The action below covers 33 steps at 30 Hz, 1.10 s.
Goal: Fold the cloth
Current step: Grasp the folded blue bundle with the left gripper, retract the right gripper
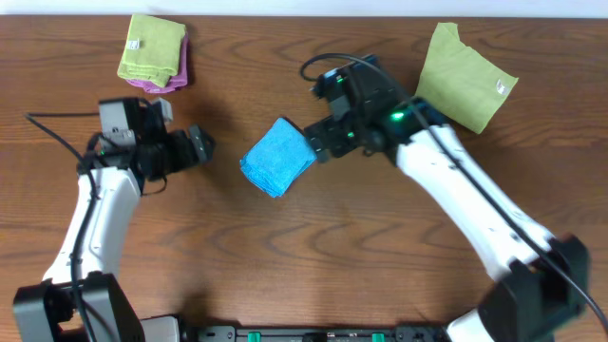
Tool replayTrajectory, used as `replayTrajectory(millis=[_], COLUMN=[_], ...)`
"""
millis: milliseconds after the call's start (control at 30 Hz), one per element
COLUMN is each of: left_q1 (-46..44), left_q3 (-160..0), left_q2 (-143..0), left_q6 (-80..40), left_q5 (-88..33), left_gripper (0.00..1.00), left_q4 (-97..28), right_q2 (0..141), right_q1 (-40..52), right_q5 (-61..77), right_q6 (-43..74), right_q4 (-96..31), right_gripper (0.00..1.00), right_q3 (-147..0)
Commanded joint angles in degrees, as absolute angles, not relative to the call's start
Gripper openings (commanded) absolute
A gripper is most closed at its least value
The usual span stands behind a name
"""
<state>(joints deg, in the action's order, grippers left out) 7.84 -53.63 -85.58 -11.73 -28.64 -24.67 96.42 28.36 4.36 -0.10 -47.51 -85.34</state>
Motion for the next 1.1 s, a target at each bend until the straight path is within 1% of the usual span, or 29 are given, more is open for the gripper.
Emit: replayTrajectory(millis=[0,100,233,333,400,467,667,800,933,1067], left_q1=[7.0,5.7,1.8,-1.8,-5.5,-8.6,-18.1,-22.3,-23.7,-23.8], left_q3=[-49.0,-45.3,-42.2,-41.4,-40.2,-39.3,-39.0,-39.0,-39.0,-39.0], left_q2=[-85.0,-85.0,-85.0,-85.0,-85.0,-85.0,-85.0,-85.0,-85.0,-85.0], left_q6=[-12.4,-15.6,-20.9,-23.3,-29.1,-34.2,-43.8,-50.0,-56.7,-62.7], left_q5=[-36.2,-39.1,-41.8,-39.0,-35.5,-31.7,-21.1,-14.0,-8.4,-5.9], left_gripper=[0.95,0.95,0.96,0.96,0.95,0.95,0.95,0.96,0.95,0.95], left_q4=[-21.3,-17.2,-12.9,-11.5,-8.2,-6.0,-5.5,-6.0,-10.8,-11.7], right_q2=[91.2,84.4,73.8,67.3,63.1,60.7,60.5,61.8,61.8,61.8], right_q1=[27.1,25.7,19.0,11.8,7.4,5.4,4.7,4.7,4.7,4.7], right_q5=[-7.3,-10.2,-10.0,-5.9,-1.0,0.1,6.8,9.9,9.9,10.4], right_q6=[-3.3,-3.6,-4.0,-5.6,-6.3,-6.3,-6.3,-6.3,-6.3,-6.3], right_q4=[-51.1,-54.8,-59.2,-60.9,-60.0,-59.3,-57.9,-56.6,-56.4,-56.1], right_gripper=[0.99,0.99,0.99,0.99,0.99,0.99,0.99,0.99,0.99,0.99], right_q3=[-87.2,-87.2,-86.1,-83.7,-81.1,-79.1,-72.7,-70.5,-70.5,-70.5])
